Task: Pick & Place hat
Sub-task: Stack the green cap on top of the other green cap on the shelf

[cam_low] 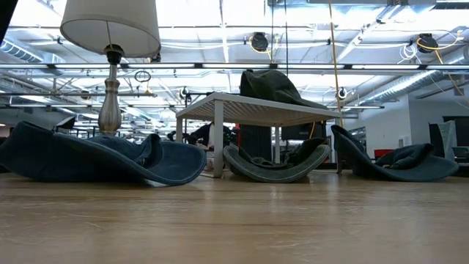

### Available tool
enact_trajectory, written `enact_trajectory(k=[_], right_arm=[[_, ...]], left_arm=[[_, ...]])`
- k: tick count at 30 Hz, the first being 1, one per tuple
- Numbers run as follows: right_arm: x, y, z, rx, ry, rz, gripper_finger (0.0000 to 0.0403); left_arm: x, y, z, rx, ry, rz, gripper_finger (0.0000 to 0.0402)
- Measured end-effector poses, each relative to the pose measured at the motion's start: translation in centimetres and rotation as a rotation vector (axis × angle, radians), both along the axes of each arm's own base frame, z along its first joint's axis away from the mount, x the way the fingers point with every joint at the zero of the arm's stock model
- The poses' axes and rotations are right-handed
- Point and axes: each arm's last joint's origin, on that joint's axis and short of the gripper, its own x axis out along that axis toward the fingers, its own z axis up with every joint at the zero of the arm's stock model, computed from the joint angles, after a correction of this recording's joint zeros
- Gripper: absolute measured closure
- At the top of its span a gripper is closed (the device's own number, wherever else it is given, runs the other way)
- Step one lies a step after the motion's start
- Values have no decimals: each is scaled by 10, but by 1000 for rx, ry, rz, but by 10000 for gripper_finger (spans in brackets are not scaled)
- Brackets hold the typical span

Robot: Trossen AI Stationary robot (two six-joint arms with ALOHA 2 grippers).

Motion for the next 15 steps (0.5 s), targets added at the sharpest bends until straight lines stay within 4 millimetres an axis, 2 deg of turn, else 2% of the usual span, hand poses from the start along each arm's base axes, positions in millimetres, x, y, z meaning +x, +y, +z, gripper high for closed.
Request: enact_trajectory(k=[7, 12, 15], right_arm=[[4, -3, -4, 268, 197, 59, 249], [-1, -8, -6, 498, 342, 114, 174], [-5, -10, -9, 572, 423, 140, 140]], left_arm=[[-2, 10, 2, 45, -34, -19, 386], [-17, 24, 18, 74, -94, -1, 386], [-31, 33, 30, 102, -132, 23, 385]])
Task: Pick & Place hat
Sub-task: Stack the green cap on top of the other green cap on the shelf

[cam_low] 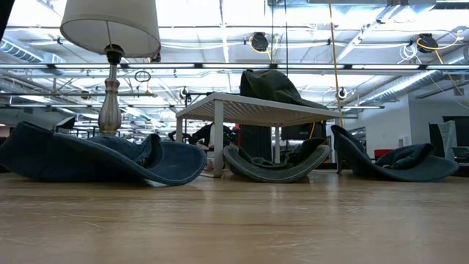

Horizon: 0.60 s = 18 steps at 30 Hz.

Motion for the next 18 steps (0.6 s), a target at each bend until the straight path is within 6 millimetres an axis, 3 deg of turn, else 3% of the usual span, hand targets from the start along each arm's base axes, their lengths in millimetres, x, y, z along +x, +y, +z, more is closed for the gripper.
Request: enact_trajectory(k=[4, 9, 18], right_arm=[[-7, -2, -3, 25, 68, 24, 108], [-11, -3, -11, 86, 182, 67, 97], [-5, -2, -20, 130, 289, 90, 111]], left_arm=[[-22, 13, 17, 55, -22, 63, 386], [-49, 26, 34, 123, 14, 164, 386], [-100, 36, 41, 179, 295, 529, 386]])
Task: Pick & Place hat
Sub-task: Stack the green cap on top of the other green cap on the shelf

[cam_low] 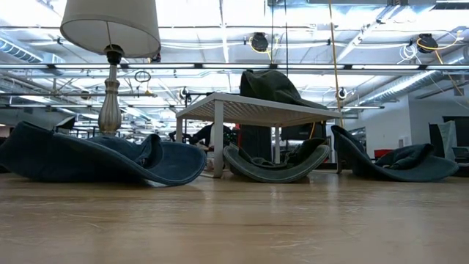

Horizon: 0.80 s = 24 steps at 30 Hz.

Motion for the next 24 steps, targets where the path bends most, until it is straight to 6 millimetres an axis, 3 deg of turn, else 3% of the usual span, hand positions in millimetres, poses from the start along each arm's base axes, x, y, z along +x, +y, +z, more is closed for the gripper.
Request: enact_trajectory(k=[8, 19, 24], right_arm=[[7, 0, -3, -166, -13, -125, 113], [1, -9, 9, -389, -115, -460, 113], [-9, -16, 15, -330, -121, -595, 113]], left_arm=[[-24, -1, -12, -24, 229, 466, 386], [-12, 0, -38, 22, 444, 785, 386], [1, 3, -53, 15, 531, 855, 386]])
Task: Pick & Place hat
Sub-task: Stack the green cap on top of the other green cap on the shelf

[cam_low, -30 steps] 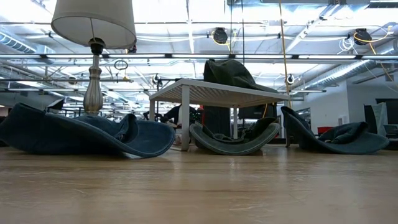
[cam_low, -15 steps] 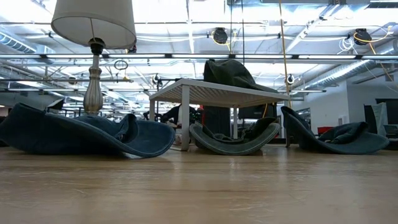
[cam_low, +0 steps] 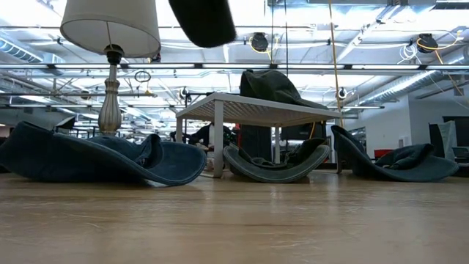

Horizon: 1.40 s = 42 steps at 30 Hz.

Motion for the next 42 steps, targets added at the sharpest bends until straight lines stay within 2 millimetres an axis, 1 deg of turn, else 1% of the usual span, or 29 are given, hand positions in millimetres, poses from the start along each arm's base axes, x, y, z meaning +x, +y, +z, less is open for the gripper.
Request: enact_trajectory(k=[4, 5, 7, 9, 10, 12, 14, 16, 18, 20, 22, 24, 26, 32, 36, 42], right_arm=[[-11, -5, 3, 25, -17, -39, 113], [-14, -6, 4, 26, -22, -38, 113], [-20, -7, 5, 27, -36, -30, 113], [-26, -9, 7, 33, -55, -29, 113], [-30, -10, 8, 32, -63, -30, 113], [-33, -11, 9, 33, -69, -29, 113], [-38, -13, 9, 26, -75, -33, 113], [-39, -13, 10, 14, -74, -36, 113], [-41, -14, 10, 4, -73, -40, 113], [-41, -13, 9, -18, -65, -31, 113], [-42, -13, 9, -26, -64, -25, 113], [-41, -13, 9, -28, -59, -23, 113], [-40, -13, 8, -33, -44, -22, 113], [-39, -12, 5, -50, -17, -10, 113], [-39, -12, 5, -92, -11, -17, 113], [-39, -12, 5, -95, -10, -18, 113]], left_arm=[[16, 8, -6, -22, -20, 2, 386], [23, 11, -6, -23, -52, -7, 386], [31, 17, -3, -19, -101, -27, 386], [43, 24, -10, -18, -104, -31, 386], [48, 27, -9, -17, -132, -37, 385], [54, 35, -16, -26, -106, -32, 385], [64, 41, -17, -20, -155, -32, 385], [70, 48, -20, -15, -165, -36, 385], [80, 52, -19, 18, -229, -48, 385], [87, 58, -23, 43, -230, -41, 385], [96, 63, -25, 83, -274, -40, 385], [101, 71, -29, 106, -266, -36, 385], [108, 76, -31, 123, -308, -27, 385], [125, 98, -47, 138, -336, -25, 385], [139, 108, -60, 146, -356, -33, 385], [154, 120, -83, 121, -319, -71, 385]])
